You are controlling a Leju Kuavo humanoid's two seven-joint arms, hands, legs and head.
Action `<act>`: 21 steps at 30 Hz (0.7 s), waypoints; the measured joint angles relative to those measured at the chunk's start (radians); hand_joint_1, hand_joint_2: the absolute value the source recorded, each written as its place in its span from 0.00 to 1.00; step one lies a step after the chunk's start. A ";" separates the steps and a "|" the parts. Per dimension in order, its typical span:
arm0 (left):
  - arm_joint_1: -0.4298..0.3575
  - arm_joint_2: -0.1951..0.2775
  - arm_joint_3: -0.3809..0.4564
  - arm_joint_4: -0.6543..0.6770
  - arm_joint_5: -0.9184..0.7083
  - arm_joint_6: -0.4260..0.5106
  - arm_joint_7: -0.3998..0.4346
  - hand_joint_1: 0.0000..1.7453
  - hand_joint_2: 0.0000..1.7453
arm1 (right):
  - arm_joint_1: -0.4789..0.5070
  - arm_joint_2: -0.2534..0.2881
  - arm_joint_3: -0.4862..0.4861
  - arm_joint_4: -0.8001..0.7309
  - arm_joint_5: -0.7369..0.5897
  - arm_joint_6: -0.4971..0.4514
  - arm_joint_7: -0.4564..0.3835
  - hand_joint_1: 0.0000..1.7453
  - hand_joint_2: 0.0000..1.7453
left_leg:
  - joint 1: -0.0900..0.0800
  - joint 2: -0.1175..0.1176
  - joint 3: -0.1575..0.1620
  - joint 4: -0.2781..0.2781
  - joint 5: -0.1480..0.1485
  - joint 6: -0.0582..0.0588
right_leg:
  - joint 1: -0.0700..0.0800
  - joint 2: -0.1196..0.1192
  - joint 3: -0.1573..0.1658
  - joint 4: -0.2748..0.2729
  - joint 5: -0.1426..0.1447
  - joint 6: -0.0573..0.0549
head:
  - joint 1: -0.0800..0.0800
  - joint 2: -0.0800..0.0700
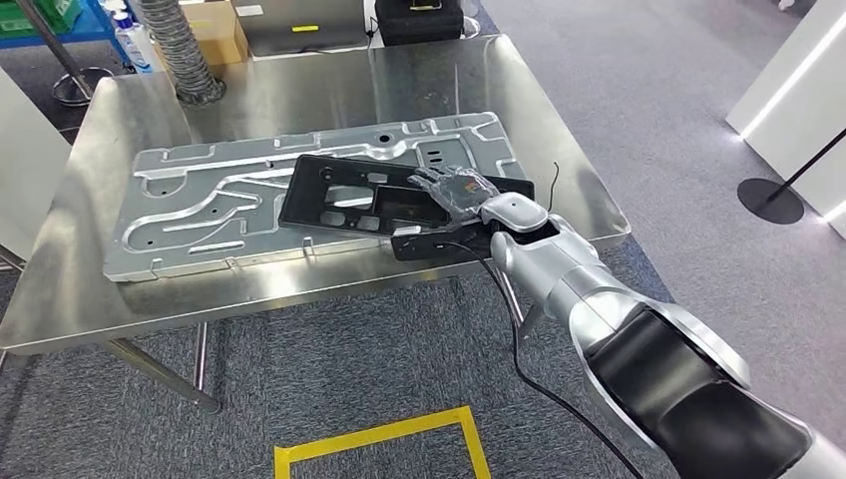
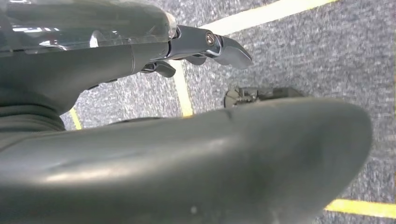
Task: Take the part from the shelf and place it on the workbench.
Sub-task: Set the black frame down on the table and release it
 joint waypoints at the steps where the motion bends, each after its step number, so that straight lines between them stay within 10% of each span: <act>1: 0.001 0.000 0.000 0.000 0.000 -0.001 0.001 0.00 0.00 | 0.000 0.001 -0.002 0.000 0.002 0.000 0.002 0.00 0.00 | 0.000 0.000 -0.001 -0.004 0.008 -0.006 | 0.000 0.000 -0.004 -0.004 0.010 -0.004 | 0.000 0.000; 3: 0.002 0.000 0.001 0.000 0.000 -0.001 0.002 0.00 0.00 | 0.000 0.002 -0.005 0.000 0.006 0.001 0.006 0.00 0.00 | 0.001 -0.002 -0.011 0.007 -0.011 -0.018 | -0.005 -0.003 -0.015 -0.015 0.030 -0.016 | 0.000 0.000; 7: 0.003 0.001 0.001 0.000 0.000 -0.001 0.004 0.00 0.00 | 0.001 0.004 -0.008 0.001 0.013 0.005 0.010 0.00 0.00 | 0.010 -0.003 -0.074 0.229 -0.187 -0.039 | -0.010 -0.005 -0.064 -0.020 0.076 -0.027 | 0.000 0.000; 9: 0.003 0.001 0.002 0.000 0.000 -0.001 0.004 0.00 0.00 | 0.003 0.003 -0.008 0.001 0.014 0.009 0.013 0.00 0.00 | 0.015 -0.002 -0.068 0.295 -0.192 -0.046 | -0.011 -0.005 -0.093 -0.018 0.096 -0.023 | 0.000 0.000; 11: 0.002 0.002 0.002 0.000 0.000 -0.001 0.004 0.00 0.00 | 0.004 0.000 -0.010 0.002 0.015 0.013 0.016 0.00 0.00 | 0.019 -0.002 0.007 0.220 -0.143 -0.051 | -0.014 -0.005 -0.119 -0.012 0.113 -0.014 | 0.000 0.000; 14: -0.004 0.002 0.002 0.000 -0.006 0.002 -0.008 0.00 0.00 | -0.004 -0.014 -0.023 0.001 0.014 0.008 0.019 0.00 0.00 | 0.019 -0.007 0.141 0.031 -0.147 -0.043 | -0.014 -0.004 -0.146 0.002 0.129 0.004 | 0.000 0.000; 21: -0.014 0.002 0.002 0.000 -0.018 0.003 -0.028 0.00 0.00 | -0.016 -0.056 -0.051 0.001 0.013 -0.017 0.013 0.00 0.00 | 0.016 -0.002 0.139 -0.002 -0.134 0.007 | -0.020 -0.004 -0.162 0.023 0.122 0.034 | 0.000 0.000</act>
